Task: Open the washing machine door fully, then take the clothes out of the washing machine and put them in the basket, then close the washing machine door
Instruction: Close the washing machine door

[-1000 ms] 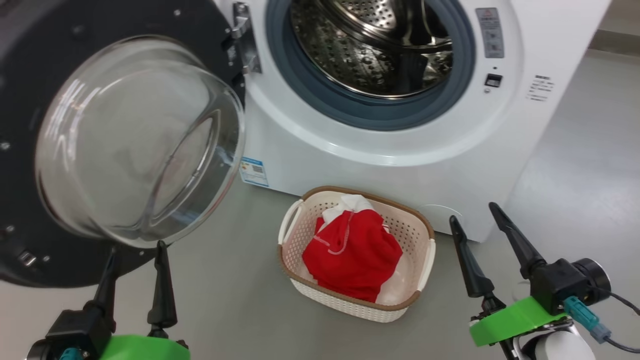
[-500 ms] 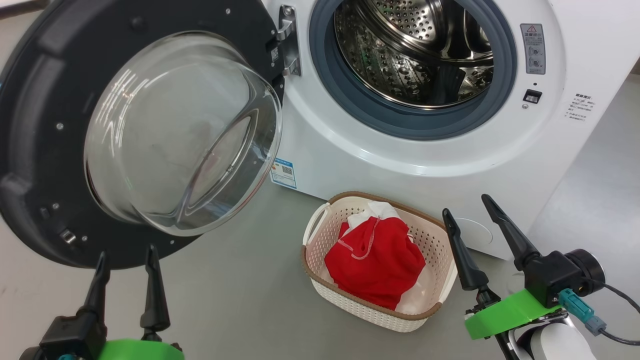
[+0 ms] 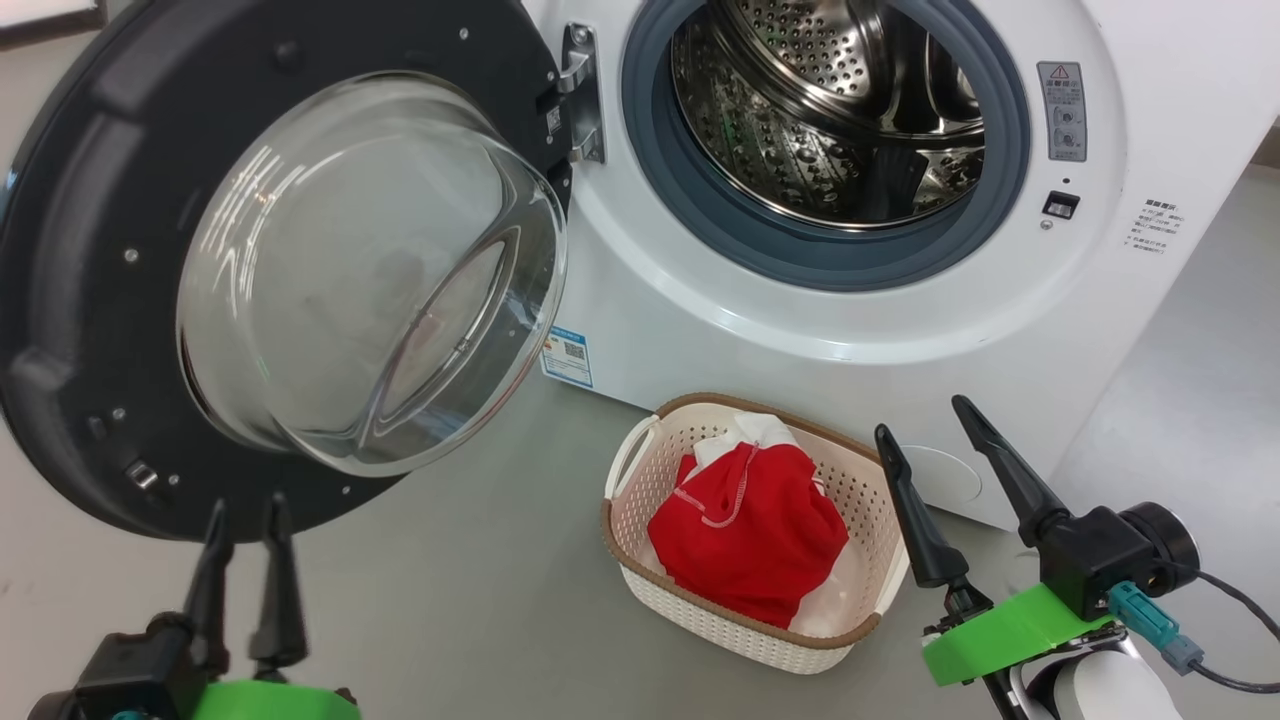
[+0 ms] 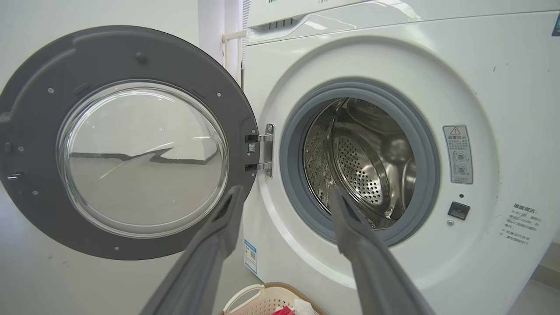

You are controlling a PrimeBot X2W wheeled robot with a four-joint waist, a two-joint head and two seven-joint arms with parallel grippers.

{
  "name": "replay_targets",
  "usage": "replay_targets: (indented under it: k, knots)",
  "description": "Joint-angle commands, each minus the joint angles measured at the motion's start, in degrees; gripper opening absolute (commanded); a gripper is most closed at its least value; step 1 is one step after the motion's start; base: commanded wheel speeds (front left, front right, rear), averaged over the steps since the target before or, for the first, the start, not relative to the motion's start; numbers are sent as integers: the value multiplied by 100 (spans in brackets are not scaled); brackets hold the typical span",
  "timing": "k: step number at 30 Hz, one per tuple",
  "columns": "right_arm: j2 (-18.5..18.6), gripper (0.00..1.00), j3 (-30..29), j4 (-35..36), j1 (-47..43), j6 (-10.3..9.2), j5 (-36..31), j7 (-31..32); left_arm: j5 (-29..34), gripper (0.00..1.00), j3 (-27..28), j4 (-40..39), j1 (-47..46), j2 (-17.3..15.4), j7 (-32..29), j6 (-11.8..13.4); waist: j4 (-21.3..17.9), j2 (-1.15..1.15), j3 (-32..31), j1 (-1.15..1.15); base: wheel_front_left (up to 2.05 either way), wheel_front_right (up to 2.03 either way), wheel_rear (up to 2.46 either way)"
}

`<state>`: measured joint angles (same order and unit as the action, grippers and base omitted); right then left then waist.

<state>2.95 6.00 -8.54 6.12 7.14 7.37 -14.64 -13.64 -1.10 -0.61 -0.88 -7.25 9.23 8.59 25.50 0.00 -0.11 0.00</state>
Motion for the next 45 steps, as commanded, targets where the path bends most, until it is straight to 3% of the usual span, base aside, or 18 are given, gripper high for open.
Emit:
replay_targets:
  k: [1, 12, 22, 29, 35, 40, 45]
  knots:
    - [-4, 100, 112, 127, 121, 35, 47, -36, 62, 0, 184, -132, -59, -167, 19, 29, -9, 0, -22, 0, 0, 0, 0]
    - [-6, 100, 103, 89, 48, 35, 104, -36, -11, 0, 570, -517, -434, -395, 357, 116, -56, 0, -74, 0, 0, 0, 0]
    - [13, 100, 65, 57, 73, 35, 32, -36, -439, 0, 1332, -286, -1834, -914, 495, 58, -163, 0, -17, 0, 0, 0, 0]
    - [11, 100, -19, 60, 82, 35, -1, -36, -1027, 0, 1917, 741, -3011, -1127, 565, -219, -254, 0, 1, 0, 0, 0, 0]
    - [11, 100, -66, 23, 52, 35, -48, -36, -1971, 0, 2478, 2190, -4106, -1024, 534, -410, -290, 0, 2, 0, 0, 0, 0]
    - [10, 100, -47, 2, 99, 35, -64, -36, -2372, 0, 2612, 3440, -4850, -1289, 113, -495, -352, 0, 12, 0, 0, 0, 0]
    - [17, 100, -55, -24, 101, 35, -96, -36, -2993, 0, 2884, 4393, -5484, -1409, -678, -489, -373, 0, 5, 0, 0, 0, 0]
